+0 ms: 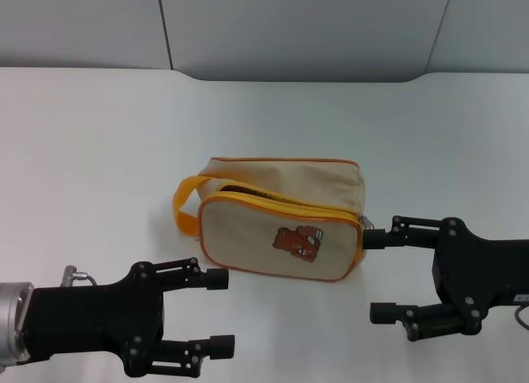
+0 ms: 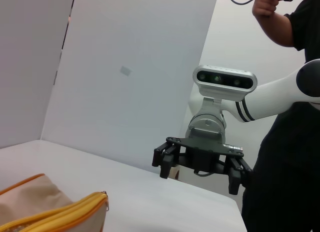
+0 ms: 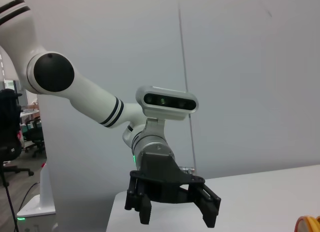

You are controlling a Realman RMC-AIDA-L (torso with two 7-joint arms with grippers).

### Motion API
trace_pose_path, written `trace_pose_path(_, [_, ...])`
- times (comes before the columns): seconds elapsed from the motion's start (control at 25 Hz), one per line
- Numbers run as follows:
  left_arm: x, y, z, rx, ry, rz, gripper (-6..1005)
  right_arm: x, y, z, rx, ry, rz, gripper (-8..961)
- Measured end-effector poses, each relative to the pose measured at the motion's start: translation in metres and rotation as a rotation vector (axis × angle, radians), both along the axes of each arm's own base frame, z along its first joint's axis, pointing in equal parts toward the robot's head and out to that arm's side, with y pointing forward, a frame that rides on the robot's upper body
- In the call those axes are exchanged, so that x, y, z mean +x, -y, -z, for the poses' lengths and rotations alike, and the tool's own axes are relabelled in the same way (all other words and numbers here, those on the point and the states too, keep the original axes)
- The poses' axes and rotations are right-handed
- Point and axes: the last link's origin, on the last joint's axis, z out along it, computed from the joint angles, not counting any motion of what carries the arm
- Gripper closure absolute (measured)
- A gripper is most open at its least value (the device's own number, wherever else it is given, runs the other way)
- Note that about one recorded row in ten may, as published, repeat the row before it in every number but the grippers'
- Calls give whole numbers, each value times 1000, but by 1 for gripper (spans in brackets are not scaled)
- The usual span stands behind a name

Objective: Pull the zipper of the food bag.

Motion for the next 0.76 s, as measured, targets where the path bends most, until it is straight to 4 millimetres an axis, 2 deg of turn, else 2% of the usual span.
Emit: trace_pose_path(0.76, [-1,1,0,4,1,2,177,-2,-1,1,-5,-1,-7,133])
